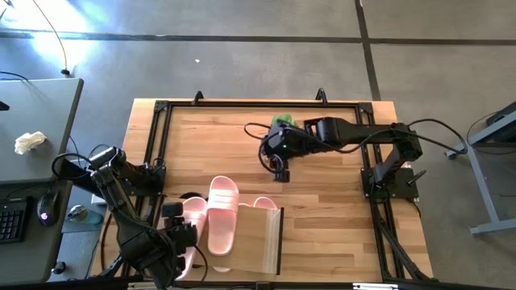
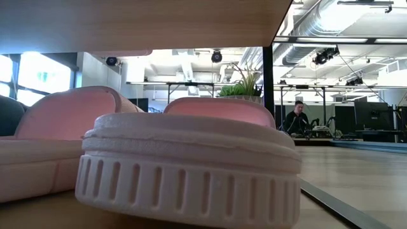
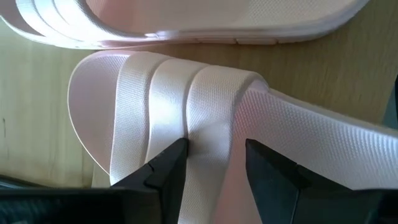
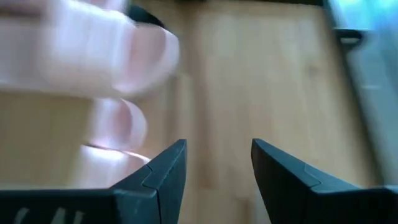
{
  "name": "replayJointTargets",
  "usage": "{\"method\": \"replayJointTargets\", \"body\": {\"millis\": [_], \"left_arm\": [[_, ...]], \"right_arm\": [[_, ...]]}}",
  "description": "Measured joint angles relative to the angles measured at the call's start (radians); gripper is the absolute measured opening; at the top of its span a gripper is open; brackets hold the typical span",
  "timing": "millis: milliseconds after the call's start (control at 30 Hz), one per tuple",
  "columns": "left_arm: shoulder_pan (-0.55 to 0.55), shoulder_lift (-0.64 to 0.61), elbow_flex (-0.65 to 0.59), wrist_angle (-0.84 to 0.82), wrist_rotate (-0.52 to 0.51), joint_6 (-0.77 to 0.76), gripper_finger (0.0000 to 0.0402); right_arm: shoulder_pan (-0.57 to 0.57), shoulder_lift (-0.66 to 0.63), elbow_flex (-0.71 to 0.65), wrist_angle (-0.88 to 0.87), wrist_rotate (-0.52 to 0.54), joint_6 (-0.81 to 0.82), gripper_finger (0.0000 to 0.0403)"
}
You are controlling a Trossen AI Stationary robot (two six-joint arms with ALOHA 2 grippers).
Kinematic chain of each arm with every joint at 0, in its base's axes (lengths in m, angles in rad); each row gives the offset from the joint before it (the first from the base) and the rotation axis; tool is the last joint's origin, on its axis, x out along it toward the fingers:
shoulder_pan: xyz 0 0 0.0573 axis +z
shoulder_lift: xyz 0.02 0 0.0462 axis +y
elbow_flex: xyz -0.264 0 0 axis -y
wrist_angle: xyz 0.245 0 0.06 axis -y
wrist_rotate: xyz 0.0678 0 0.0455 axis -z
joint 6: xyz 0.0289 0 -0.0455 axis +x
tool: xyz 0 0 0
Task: Pick and place slides into the shelf
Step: Adjust the pink slides on the shelf
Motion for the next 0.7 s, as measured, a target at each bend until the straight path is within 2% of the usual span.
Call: {"method": "replayJointTargets", "body": {"millis": [267,367,467,600,700], "left_arm": [[0.000,0.000,0.000,0.001,-0.026,-0.007,0.0149],[0.000,0.000,0.000,0.001,-0.025,-0.010,0.0149],[0.000,0.000,0.000,0.002,-0.025,-0.024,0.0149],[0.000,0.000,0.000,0.003,-0.025,-0.036,0.0149],[0.001,0.000,0.000,0.004,-0.025,-0.040,0.0149]], "right_arm": [[-0.039,0.080,0.002,0.138,-0.367,0.320,0.0165],[-0.060,0.147,0.002,0.205,-0.462,0.444,0.0139],[-0.084,0.209,0.000,0.309,-0.549,0.533,0.0096],[-0.120,0.251,0.001,0.397,-0.596,0.602,0.0023],[-0.138,0.288,0.001,0.398,-0.594,0.641,0.0008]]}}
